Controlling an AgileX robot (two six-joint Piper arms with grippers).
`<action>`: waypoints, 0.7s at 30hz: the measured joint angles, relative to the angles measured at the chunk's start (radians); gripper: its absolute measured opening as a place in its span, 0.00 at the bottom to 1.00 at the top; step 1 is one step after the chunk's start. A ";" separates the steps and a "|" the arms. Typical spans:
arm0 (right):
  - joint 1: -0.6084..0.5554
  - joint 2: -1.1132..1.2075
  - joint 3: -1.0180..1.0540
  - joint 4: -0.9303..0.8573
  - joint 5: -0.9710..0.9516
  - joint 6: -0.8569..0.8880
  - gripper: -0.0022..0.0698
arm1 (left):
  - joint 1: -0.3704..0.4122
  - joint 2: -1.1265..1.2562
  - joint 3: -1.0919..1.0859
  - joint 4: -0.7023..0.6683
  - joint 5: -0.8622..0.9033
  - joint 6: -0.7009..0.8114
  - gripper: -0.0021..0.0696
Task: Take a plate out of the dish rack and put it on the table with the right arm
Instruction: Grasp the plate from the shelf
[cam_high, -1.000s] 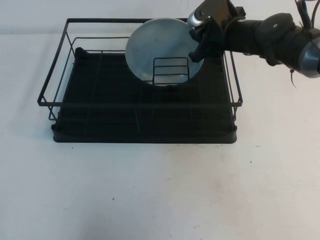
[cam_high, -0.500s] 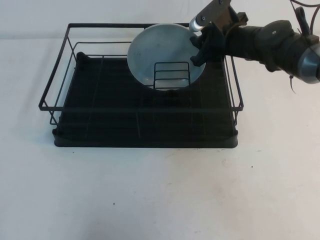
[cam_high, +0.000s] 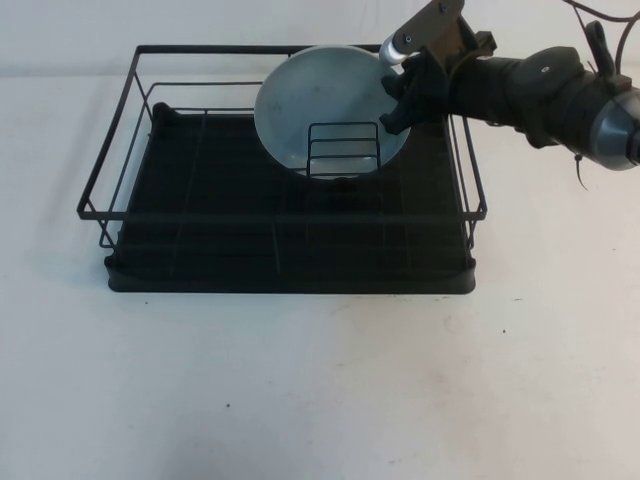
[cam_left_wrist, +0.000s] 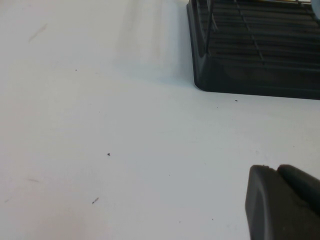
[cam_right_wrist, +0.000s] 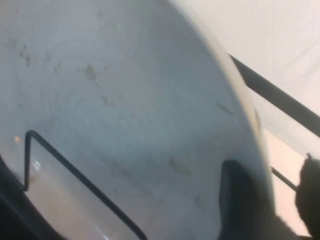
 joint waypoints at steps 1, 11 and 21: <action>0.000 0.000 0.000 0.004 0.000 0.000 0.34 | 0.000 0.000 0.000 0.000 0.000 0.000 0.02; 0.005 0.000 0.000 0.010 0.006 0.000 0.11 | 0.000 0.000 0.000 0.000 0.000 0.000 0.02; 0.005 -0.002 0.000 0.003 0.006 -0.010 0.05 | 0.000 0.000 0.000 0.000 0.000 0.000 0.02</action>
